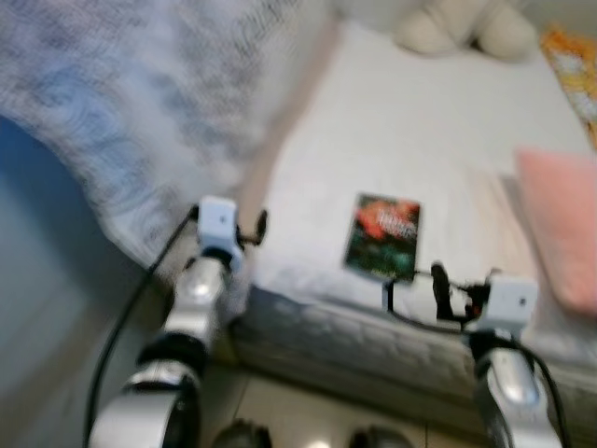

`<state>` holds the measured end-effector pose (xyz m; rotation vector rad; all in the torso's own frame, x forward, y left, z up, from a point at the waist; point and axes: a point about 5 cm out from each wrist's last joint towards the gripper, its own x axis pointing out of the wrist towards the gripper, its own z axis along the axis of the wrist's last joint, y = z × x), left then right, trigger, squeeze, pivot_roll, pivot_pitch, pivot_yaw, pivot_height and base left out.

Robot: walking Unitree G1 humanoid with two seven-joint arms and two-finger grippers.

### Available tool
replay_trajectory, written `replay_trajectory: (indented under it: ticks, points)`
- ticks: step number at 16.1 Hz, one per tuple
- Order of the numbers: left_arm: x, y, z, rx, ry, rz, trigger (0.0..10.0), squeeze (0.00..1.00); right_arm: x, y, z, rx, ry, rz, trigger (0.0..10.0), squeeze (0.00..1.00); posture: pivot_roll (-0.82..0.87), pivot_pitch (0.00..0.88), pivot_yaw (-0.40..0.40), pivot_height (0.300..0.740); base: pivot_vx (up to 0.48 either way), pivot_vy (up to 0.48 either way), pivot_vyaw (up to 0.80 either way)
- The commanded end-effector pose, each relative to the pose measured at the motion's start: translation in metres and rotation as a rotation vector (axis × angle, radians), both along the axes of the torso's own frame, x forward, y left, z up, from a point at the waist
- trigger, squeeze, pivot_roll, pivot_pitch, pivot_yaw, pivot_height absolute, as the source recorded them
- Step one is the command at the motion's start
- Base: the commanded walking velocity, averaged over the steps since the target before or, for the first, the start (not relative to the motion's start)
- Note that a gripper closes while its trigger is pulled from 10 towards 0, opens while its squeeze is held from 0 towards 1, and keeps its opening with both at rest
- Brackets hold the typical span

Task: Clean up the room

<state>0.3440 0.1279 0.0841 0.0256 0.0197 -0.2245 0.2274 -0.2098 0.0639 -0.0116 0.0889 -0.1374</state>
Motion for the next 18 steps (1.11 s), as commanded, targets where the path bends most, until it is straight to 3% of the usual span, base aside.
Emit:
replay_trajectory:
  ticks: [1,6,9,15,18]
  points:
    - [0.005,-0.013,0.016,0.007,-0.069,-0.050,10.0,1.00,0.007,0.003,0.002,-0.019,-0.029,0.024,10.0,1.00,0.00,0.000,0.041,0.732,0.334,-0.341,0.00]
    - [0.004,-0.021,0.019,-0.025,-0.065,-0.155,10.0,1.00,0.002,0.006,-0.011,-0.050,-0.026,0.000,10.0,1.00,-0.05,0.000,0.059,0.732,0.373,-0.298,0.00]
    - [0.007,-0.032,0.024,-0.030,-0.077,-0.214,10.0,1.00,0.010,0.006,-0.008,-0.066,-0.040,-0.030,10.0,1.00,-0.07,0.000,0.072,0.732,0.400,-0.260,-0.71]
    - [0.010,-0.035,0.027,-0.042,-0.065,-0.250,10.0,1.00,0.013,0.010,-0.002,-0.105,-0.081,-0.016,10.0,1.00,-0.08,0.000,0.070,0.732,0.427,-0.042,-0.70]
    - [0.005,-0.039,0.023,-0.062,-0.061,-0.259,10.0,1.00,0.014,0.012,0.003,-0.133,-0.110,0.025,10.0,1.00,-0.07,0.000,0.059,0.732,0.447,0.000,-0.49]
